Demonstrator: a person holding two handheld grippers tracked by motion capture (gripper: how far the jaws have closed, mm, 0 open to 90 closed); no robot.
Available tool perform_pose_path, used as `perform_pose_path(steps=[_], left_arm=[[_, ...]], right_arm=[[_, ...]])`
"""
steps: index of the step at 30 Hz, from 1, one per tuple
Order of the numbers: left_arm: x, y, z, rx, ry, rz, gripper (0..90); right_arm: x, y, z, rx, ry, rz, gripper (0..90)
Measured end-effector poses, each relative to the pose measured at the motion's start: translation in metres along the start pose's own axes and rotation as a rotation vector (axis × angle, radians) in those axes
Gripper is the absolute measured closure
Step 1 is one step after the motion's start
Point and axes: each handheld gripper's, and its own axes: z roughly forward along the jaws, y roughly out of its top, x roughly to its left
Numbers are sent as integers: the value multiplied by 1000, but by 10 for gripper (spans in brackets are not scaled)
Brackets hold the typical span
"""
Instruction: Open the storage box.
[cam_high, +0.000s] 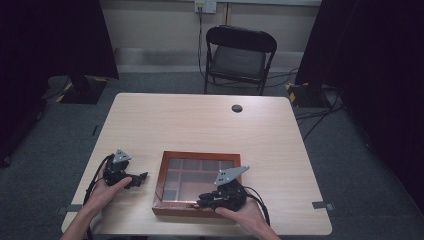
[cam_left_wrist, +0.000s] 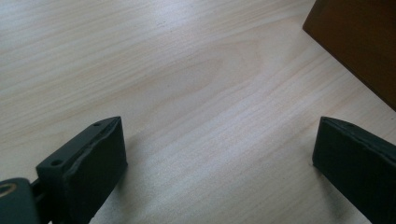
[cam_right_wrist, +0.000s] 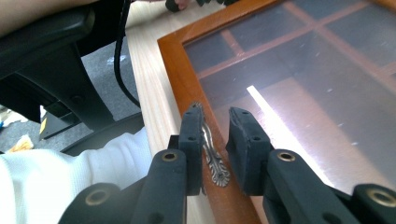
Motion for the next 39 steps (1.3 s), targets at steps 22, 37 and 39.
perform_pose_path(steps=[22,37,39], left_arm=[[-2,0,-1,-6,7,-11,31],[-5,2,-8,-11,-11,-12,196],[-6,4,-11,-29,-29,-6,192]], right_arm=[[1,-4,11,10,29,-63,819],[-2,0,4,61,34,-85,825],[-3,0,2,57,36,-78,825]])
